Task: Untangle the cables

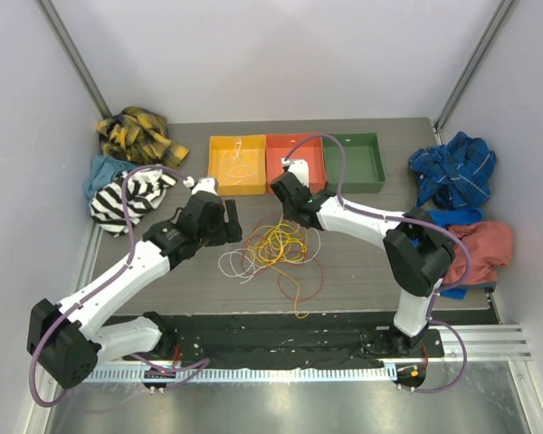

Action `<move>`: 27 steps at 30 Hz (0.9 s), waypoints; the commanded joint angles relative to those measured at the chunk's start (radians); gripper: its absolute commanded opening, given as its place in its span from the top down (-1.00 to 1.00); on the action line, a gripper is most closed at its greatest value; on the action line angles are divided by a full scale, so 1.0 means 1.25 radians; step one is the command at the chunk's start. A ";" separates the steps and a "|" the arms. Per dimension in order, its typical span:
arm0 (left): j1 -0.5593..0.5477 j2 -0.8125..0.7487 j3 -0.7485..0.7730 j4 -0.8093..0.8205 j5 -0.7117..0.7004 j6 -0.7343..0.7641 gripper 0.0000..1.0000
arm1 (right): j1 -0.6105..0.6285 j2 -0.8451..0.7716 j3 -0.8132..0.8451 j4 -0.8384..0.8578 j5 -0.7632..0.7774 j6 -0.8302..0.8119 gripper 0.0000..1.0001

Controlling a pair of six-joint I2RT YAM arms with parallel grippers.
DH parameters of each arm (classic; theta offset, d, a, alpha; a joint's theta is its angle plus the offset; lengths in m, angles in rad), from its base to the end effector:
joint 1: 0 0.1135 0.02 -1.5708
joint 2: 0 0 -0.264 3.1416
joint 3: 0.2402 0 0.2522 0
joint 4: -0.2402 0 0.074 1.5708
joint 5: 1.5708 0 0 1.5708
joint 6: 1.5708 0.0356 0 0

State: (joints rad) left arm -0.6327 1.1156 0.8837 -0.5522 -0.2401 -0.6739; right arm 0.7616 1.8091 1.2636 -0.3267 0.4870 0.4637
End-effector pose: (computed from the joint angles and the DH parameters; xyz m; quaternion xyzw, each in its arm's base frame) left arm 0.1929 -0.1310 0.2760 -0.0648 0.9158 -0.1435 0.3694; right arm 0.2942 0.2575 0.2135 -0.0537 0.9140 0.0057 0.4020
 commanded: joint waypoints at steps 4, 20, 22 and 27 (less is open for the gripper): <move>-0.001 0.036 0.017 0.088 0.081 -0.030 -0.54 | -0.006 -0.094 -0.047 -0.002 0.007 0.017 0.98; -0.038 0.255 0.164 0.151 0.110 -0.039 -0.46 | 0.012 -0.579 -0.147 -0.206 0.024 0.029 0.29; -0.038 0.246 0.167 0.140 0.096 -0.035 -0.45 | 0.012 -0.527 -0.158 -0.189 -0.009 0.030 -0.20; -0.038 0.185 0.124 0.107 0.071 -0.029 -0.46 | 0.012 -0.363 -0.183 -0.049 -0.050 0.032 -0.37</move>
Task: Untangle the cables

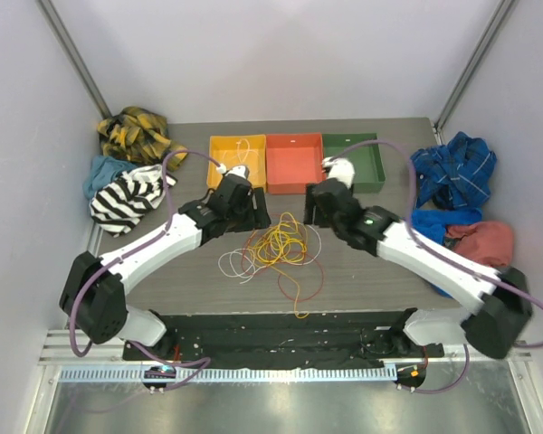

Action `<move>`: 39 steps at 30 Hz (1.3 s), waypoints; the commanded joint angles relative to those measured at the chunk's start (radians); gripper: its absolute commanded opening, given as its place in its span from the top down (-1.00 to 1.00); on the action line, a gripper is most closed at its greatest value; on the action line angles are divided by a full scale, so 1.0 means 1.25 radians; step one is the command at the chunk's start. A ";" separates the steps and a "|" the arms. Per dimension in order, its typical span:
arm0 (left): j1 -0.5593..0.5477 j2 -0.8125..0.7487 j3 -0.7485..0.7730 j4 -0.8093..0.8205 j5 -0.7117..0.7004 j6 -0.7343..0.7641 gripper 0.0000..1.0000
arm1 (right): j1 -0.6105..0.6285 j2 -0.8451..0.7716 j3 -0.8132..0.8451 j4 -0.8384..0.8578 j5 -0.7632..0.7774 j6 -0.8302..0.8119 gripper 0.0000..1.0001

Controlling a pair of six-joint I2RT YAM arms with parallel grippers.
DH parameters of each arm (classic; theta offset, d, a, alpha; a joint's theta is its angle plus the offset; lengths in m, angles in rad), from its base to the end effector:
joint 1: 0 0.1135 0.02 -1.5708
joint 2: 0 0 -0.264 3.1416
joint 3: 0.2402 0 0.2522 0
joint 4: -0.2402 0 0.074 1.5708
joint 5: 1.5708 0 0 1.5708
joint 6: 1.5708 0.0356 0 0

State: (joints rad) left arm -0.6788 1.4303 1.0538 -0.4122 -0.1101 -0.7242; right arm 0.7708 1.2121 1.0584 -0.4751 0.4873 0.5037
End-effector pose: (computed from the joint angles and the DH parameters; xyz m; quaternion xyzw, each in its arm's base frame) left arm 0.2437 -0.1916 0.2630 -0.0419 0.9224 -0.2068 0.3235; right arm 0.2009 0.1719 0.3205 -0.0066 0.8717 0.0892 0.4819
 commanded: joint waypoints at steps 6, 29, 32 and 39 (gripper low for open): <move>-0.001 -0.139 -0.073 -0.036 -0.058 0.016 -0.47 | 0.003 0.289 0.069 0.124 -0.063 -0.023 -0.33; -0.001 -0.193 -0.115 -0.027 -0.056 0.011 -0.45 | 0.008 0.124 0.196 0.001 0.030 -0.069 0.98; -0.001 -0.193 -0.109 -0.014 -0.045 0.004 -0.44 | 0.013 0.050 0.259 -0.062 0.046 -0.083 0.98; -0.001 -0.150 -0.070 0.007 -0.029 -0.004 -0.45 | 0.018 -0.087 0.337 -0.182 0.040 -0.070 0.98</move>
State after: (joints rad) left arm -0.6788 1.2201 0.9047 -0.4603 -0.1600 -0.7174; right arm 0.7898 1.1347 1.4570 -0.5659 0.5167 0.4175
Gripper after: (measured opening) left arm 0.721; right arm 0.047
